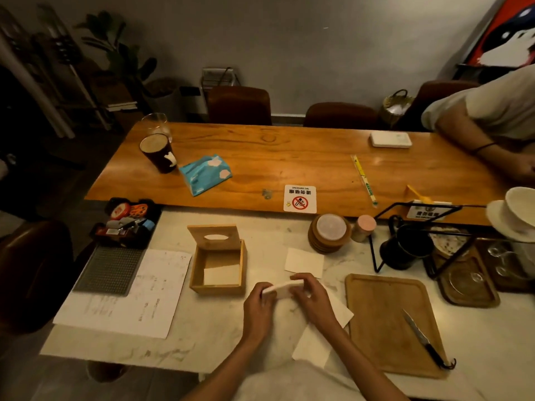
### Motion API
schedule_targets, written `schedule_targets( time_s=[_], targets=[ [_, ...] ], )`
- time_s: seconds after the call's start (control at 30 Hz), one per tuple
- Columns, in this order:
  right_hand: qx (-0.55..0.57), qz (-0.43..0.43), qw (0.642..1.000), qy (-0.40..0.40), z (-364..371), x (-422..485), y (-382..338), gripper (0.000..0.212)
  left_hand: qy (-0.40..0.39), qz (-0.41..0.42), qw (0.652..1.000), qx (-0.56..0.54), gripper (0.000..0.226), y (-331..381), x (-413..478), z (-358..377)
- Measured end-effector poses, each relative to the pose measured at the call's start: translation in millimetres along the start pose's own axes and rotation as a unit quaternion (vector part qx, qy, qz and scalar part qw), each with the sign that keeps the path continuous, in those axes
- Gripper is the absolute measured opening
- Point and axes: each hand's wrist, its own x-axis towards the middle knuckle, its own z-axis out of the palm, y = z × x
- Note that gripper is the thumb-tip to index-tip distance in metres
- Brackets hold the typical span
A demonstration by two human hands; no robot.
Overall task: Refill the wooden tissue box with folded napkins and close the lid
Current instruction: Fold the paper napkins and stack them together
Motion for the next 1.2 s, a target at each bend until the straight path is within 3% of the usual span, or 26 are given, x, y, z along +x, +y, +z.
schedule_targets(
  time_s=[0.13,0.33,0.43,0.57,0.67,0.83,0.93,1.0,1.07,1.2],
  targets=[
    [0.021,0.096,0.988,0.119,-1.6,12.3,-5.2,0.015,0.019,-0.059,0.998,0.001,0.022,23.5,32.1,13.6],
    [-0.058,0.2,0.949,0.236,-9.6,48.6,-16.4,0.022,-0.026,-0.072,0.984,0.16,0.025,56.8,85.9,55.5],
    [-0.133,0.242,0.932,0.236,-9.2,61.4,-17.0,0.034,0.0,-0.111,0.968,0.225,0.028,57.0,96.7,69.7],
    [-0.104,0.272,0.933,0.212,-6.0,67.8,-18.3,0.037,-0.022,-0.133,0.964,0.228,0.044,52.2,102.4,73.6],
    [-0.095,0.286,0.937,0.178,-8.2,66.5,-19.5,0.022,-0.033,-0.142,0.957,0.249,0.053,49.3,105.0,70.9],
    [-0.004,0.174,0.977,0.127,-13.8,49.3,-16.3,0.018,-0.057,-0.11,0.943,0.309,0.035,46.2,96.5,67.4],
    [0.065,0.155,0.975,0.149,-25.5,28.0,-14.6,0.018,-0.082,-0.06,0.956,0.277,0.033,52.8,88.9,65.2],
    [0.127,0.155,0.963,0.18,-37.6,14.7,-12.7,0.019,-0.149,-0.048,0.974,0.162,0.038,65.9,84.1,65.3],
    [0.178,0.161,0.95,0.201,-52.0,0.0,-12.9,0.023,-0.217,-0.072,0.971,0.065,0.05,83.1,75.6,63.7],
    [0.186,0.141,0.956,0.177,-75.8,-26.9,-18.0,0.049,-0.286,-0.076,0.955,0.033,0.055,97.3,54.1,56.3]
  ],
)
